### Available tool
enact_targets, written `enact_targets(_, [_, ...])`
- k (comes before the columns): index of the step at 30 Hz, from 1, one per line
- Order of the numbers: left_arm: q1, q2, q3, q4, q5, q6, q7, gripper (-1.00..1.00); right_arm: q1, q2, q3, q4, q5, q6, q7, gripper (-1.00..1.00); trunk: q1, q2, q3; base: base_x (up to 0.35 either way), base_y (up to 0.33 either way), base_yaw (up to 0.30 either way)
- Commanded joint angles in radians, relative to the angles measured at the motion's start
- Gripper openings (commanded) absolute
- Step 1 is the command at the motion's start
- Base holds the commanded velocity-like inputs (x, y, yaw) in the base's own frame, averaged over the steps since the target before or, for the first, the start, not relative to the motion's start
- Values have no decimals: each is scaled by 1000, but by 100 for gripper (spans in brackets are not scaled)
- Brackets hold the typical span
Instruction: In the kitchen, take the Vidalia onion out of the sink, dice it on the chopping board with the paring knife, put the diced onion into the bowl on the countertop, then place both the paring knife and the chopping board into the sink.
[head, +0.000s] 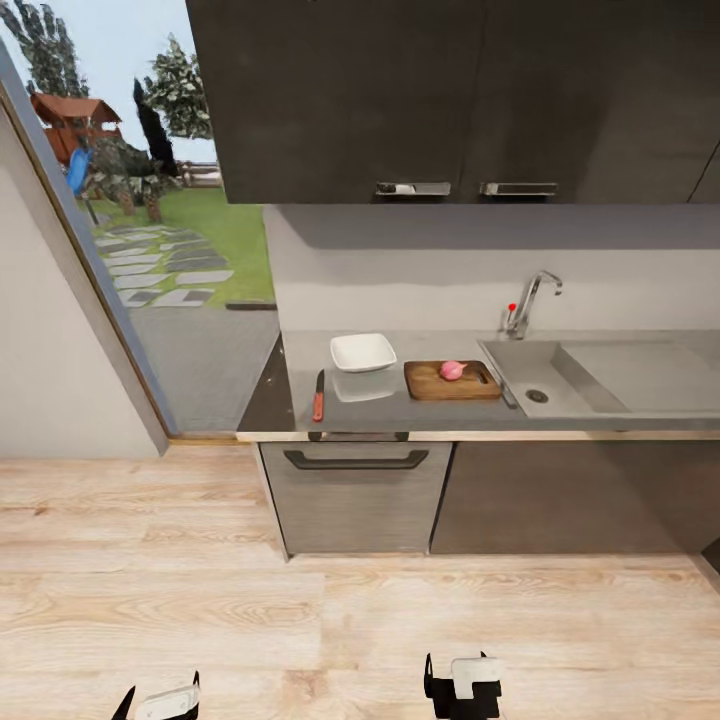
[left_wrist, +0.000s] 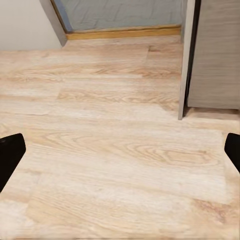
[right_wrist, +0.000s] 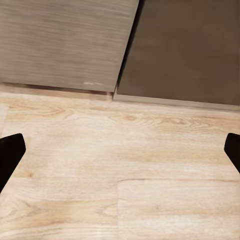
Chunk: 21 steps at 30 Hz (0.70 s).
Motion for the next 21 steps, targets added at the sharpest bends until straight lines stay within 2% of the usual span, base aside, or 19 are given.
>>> enact_targets(1, [-2, 0, 8, 4, -9, -3, 2, 100, -1, 0, 8, 1, -4, -2, -6, 100, 4, -9, -5, 0, 0, 0])
enact_targets(21, [-2, 0, 8, 3, -9, 6, 2, 100, -1, 0, 9, 1, -3, 1, -4, 100, 81, -149, -68, 0, 0, 0])
